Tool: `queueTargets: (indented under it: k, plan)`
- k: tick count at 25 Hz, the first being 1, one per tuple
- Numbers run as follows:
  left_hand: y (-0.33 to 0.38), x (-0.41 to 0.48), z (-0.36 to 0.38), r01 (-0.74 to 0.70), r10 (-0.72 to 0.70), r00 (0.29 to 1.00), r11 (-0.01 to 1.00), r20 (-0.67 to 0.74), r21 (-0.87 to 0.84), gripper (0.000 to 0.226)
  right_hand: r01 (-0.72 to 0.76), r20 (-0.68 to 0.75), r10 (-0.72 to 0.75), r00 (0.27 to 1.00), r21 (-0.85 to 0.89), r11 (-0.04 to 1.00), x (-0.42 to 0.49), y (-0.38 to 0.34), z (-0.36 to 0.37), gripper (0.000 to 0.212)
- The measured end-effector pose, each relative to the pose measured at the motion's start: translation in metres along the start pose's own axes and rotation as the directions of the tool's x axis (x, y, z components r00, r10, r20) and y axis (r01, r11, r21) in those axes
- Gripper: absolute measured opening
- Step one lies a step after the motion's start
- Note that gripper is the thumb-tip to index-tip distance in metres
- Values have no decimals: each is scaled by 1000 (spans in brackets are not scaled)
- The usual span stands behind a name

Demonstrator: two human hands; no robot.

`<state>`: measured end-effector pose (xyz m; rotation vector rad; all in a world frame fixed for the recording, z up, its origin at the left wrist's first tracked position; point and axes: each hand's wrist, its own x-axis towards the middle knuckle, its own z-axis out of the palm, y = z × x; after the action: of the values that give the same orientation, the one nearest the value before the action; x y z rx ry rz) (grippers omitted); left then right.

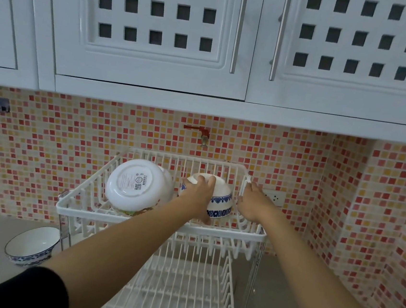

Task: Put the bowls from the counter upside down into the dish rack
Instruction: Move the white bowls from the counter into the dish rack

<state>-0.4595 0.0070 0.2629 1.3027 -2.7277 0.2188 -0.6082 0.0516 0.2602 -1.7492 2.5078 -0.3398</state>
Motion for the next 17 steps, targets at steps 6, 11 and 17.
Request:
queueTargets:
  k: [6, 11, 17]
  plan:
    - [1, 7, 4, 9, -13, 997, 999, 78, 54, 99, 2, 13, -2, 1000, 15, 1000, -1, 0, -1, 63]
    - [7, 3, 4, 57, -58, 988, 998, 142, 15, 99, 0, 13, 0, 1000, 23, 1000, -3, -1, -1, 63]
    - [-7, -1, -5, 111, -79, 982, 977, 174, -181, 91, 9, -39, -12, 999, -80, 997, -7, 0, -5, 63]
